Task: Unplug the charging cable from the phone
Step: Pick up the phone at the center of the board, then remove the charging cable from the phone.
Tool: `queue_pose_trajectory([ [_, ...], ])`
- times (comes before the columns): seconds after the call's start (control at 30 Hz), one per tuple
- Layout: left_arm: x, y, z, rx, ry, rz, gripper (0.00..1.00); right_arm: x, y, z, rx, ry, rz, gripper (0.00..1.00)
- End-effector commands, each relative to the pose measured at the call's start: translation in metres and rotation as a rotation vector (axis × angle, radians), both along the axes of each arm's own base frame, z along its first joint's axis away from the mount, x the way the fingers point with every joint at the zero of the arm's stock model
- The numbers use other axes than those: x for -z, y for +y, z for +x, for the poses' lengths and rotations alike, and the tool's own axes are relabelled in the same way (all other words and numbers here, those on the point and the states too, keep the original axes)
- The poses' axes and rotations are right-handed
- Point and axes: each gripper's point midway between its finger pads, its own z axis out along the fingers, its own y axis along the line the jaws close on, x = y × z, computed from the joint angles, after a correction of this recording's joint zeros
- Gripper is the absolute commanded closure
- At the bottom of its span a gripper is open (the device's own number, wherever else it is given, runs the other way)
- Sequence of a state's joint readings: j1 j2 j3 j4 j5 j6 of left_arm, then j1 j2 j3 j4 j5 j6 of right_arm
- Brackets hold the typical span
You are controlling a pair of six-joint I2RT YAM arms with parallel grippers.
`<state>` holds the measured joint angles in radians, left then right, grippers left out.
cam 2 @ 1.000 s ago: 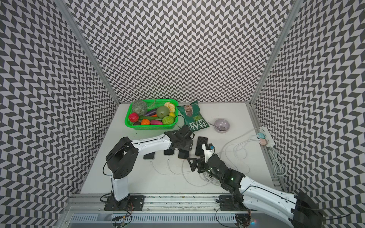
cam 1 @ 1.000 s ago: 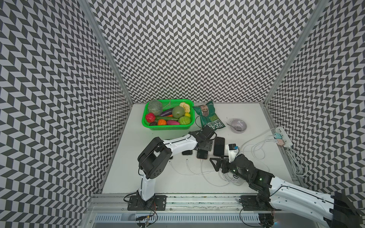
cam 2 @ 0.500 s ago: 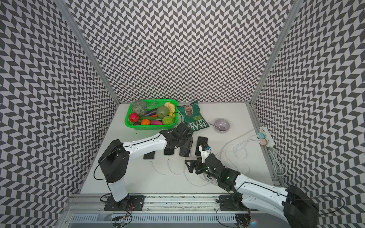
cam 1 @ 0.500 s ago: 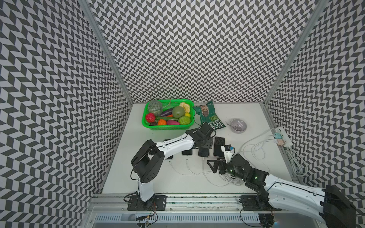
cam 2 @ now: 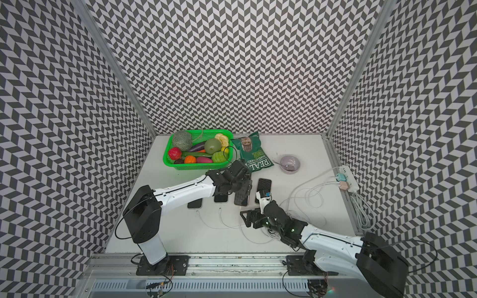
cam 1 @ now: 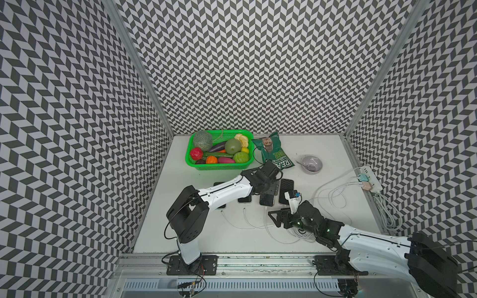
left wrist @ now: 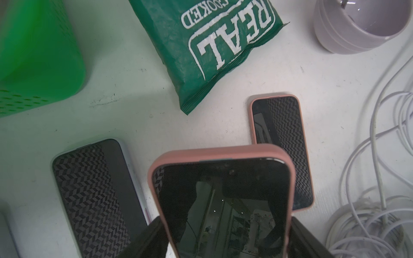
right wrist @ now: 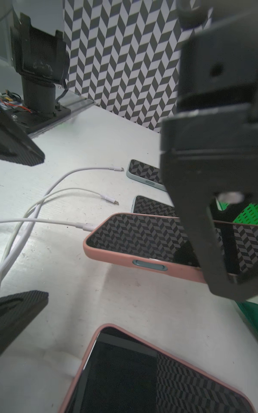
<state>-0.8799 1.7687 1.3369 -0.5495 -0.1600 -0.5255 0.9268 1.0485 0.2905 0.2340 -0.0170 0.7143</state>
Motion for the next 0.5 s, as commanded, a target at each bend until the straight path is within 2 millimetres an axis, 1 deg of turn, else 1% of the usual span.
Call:
queue_pose_trajectory([
  [0.0, -0.031, -0.004, -0.002, 0.009, -0.049, -0.057, 1.00, -0.013, 0.010, 0.000, -0.033, -0.027, 0.065, 0.14],
  [0.13, -0.039, -0.004, -0.003, 0.011, -0.059, -0.068, 1.00, -0.014, 0.014, -0.002, -0.051, -0.025, 0.082, 0.17],
  [0.33, -0.051, -0.006, -0.004, 0.016, -0.071, -0.088, 1.00, -0.010, 0.016, -0.003, -0.060, -0.015, 0.086, 0.20],
  [0.47, -0.055, -0.006, -0.005, 0.018, -0.077, -0.093, 1.00, -0.008, 0.018, -0.002, -0.058, -0.013, 0.094, 0.21],
])
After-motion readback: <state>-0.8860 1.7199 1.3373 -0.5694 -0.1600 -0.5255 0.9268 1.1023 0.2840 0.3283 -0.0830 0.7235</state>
